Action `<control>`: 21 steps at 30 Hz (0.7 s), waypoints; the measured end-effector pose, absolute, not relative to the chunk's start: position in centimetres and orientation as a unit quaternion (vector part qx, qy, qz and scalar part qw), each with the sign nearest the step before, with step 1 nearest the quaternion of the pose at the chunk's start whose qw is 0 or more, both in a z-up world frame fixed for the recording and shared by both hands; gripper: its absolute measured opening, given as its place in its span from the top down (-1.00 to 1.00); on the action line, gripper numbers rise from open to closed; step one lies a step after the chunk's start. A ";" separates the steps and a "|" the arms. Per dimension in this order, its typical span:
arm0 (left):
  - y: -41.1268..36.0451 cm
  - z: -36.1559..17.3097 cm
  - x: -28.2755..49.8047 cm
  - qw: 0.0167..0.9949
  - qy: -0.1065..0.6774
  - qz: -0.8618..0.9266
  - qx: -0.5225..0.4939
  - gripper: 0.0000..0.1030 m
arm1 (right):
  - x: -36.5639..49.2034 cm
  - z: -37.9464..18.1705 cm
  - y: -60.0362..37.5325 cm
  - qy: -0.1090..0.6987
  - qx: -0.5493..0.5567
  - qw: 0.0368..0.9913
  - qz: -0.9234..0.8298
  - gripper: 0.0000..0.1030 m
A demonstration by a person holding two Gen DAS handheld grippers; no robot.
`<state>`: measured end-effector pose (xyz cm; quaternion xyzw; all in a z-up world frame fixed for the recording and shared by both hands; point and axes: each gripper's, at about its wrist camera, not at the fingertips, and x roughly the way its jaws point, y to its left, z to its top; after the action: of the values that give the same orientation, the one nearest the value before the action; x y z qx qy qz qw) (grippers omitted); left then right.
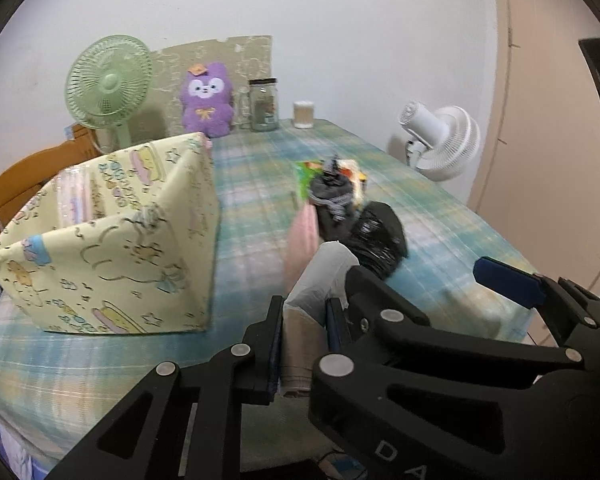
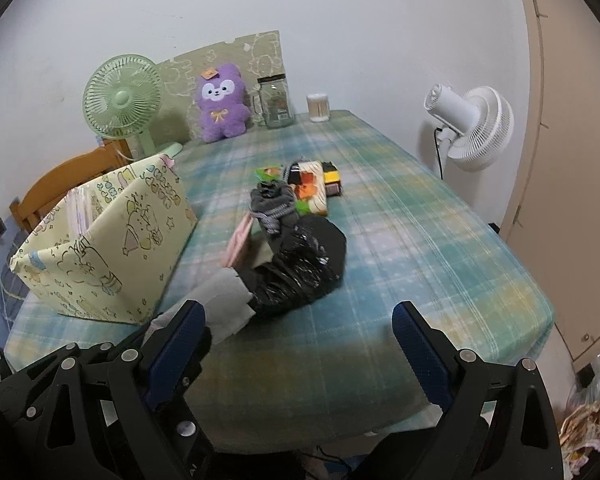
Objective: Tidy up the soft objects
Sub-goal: 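Grasp the small white paper item with the left tool, then grasp the black plastic bag with the right tool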
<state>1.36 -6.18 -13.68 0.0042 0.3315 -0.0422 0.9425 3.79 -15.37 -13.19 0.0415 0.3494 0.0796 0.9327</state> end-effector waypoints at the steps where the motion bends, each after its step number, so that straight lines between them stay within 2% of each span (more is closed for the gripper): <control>1: -6.0 -13.7 1.4 0.943 0.331 -0.040 0.003 0.63 | 4.0 -13.2 -15.2 0.349 0.042 0.933 0.081 -0.88; 15: -6.5 -15.0 5.1 0.937 0.348 -0.015 0.008 0.63 | 8.2 -14.5 -16.0 0.371 0.051 0.924 0.072 -0.65; 21: -6.6 -16.2 6.3 0.928 0.372 -0.015 0.008 0.63 | 9.7 -15.8 -16.2 0.396 0.061 0.913 0.079 -0.48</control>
<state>6.26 -6.62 -16.22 0.0078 0.3719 -0.0149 0.9281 9.71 -16.23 -15.78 0.0609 0.3960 0.0791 0.9128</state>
